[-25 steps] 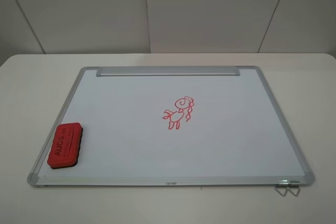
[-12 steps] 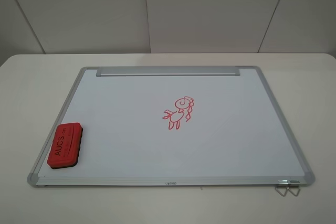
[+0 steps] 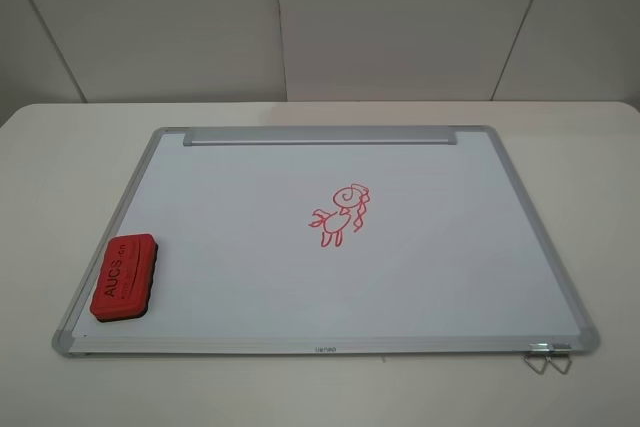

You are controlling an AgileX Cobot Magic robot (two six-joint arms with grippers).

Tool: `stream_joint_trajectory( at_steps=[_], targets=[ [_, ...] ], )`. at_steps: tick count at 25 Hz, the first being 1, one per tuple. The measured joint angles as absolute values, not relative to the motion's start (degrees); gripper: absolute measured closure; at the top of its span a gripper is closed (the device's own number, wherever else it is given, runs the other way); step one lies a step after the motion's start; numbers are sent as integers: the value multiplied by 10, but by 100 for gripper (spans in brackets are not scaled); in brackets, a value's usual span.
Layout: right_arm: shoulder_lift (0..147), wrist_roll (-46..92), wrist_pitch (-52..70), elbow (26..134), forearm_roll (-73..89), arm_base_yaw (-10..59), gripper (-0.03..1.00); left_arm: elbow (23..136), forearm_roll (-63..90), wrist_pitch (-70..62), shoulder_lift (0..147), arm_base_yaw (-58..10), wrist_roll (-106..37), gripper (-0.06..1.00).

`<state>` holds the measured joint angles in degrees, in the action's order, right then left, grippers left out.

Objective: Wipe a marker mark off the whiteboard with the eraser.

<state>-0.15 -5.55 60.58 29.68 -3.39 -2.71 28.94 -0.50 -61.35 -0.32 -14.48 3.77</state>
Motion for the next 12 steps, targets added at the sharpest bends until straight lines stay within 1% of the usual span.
stream_joint_trajectory(
  at_steps=[8, 12],
  targets=[
    [-1, -55, 606, 297, -34, -27, 24, 289, -5, -613, -3, -74, 38, 17],
    [-1, -55, 606, 297, -34, -27, 24, 289, -5, -613, -3, -72, 38, 17]
  ],
)
